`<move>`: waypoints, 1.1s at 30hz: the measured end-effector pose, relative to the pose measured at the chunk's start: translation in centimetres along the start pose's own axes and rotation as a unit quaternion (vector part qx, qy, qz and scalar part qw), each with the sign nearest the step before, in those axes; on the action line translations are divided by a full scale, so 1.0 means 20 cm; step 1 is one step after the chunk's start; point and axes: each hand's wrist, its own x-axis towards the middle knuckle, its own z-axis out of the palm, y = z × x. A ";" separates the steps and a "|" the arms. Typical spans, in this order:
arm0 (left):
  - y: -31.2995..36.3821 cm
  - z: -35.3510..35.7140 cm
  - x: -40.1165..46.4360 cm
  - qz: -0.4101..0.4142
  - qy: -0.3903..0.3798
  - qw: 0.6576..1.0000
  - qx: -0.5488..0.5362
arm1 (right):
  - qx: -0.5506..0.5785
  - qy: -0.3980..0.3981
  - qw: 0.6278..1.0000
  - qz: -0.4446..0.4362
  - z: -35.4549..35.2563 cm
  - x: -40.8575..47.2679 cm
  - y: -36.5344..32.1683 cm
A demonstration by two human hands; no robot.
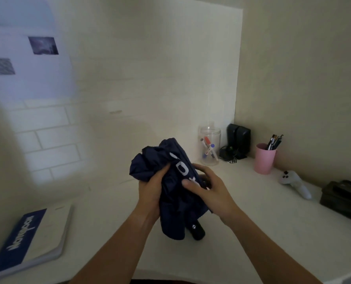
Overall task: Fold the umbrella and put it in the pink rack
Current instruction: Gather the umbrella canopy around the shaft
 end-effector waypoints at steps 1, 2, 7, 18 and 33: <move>0.02 -0.03 -0.01 -0.019 0.001 1.000 -0.016 | 0.024 0.016 0.999 0.029 -0.03 -0.02 -0.03; 0.04 -0.06 -0.03 -0.039 -0.003 0.999 -0.032 | 0.043 0.025 0.997 0.063 -0.06 -0.04 -0.06; 0.20 -0.04 -0.17 -0.087 -0.047 0.995 -0.019 | 0.147 0.003 0.980 0.131 -0.08 -0.16 -0.17; 0.44 -0.12 -0.40 -0.049 0.002 0.994 0.098 | 0.146 0.147 0.975 -0.077 -0.44 -0.45 -0.56; 0.64 0.03 -0.63 -0.032 -0.072 0.993 0.090 | -0.228 0.001 0.961 -0.156 -0.22 -0.62 -0.76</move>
